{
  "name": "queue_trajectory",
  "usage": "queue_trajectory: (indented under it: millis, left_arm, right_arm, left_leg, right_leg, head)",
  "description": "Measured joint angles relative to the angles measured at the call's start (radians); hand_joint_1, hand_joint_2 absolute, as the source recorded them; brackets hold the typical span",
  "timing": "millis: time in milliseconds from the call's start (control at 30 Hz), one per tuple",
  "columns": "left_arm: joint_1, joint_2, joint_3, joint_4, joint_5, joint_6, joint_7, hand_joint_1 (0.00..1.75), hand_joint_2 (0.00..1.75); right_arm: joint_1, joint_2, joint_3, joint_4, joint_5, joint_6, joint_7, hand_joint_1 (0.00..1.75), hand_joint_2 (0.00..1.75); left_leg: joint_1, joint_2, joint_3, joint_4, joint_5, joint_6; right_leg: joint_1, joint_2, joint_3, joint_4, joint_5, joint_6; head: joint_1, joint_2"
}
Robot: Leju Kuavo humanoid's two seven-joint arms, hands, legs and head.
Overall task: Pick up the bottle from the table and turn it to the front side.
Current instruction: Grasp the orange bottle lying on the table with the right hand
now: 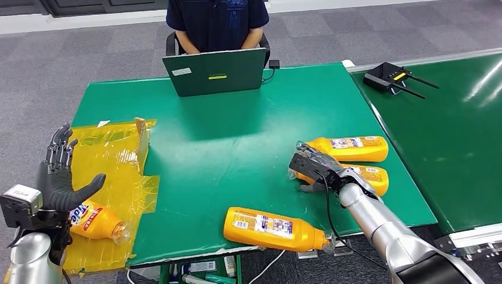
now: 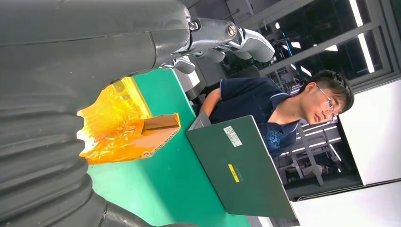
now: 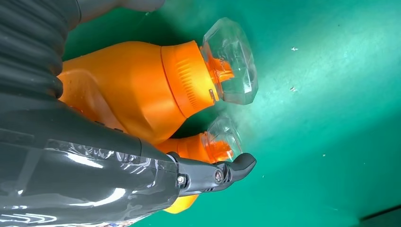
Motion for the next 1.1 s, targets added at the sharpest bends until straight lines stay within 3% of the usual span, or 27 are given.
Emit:
queue_trajectory:
  millis: [1100]
  left_arm:
    - [-0.004,0.0,0.0,-0.009,0.001,0.01,0.011,0.0,1.75]
  right_arm:
    - [-0.009,0.003,0.003,0.028,0.01,0.026,0.074,0.0,1.75]
  left_leg:
    - [0.0,0.0,0.001,0.0,0.0,0.0]
  right_leg:
    - [0.0,0.0,0.001,0.0,0.0,0.0]
  head:
    - [0.0,0.0]
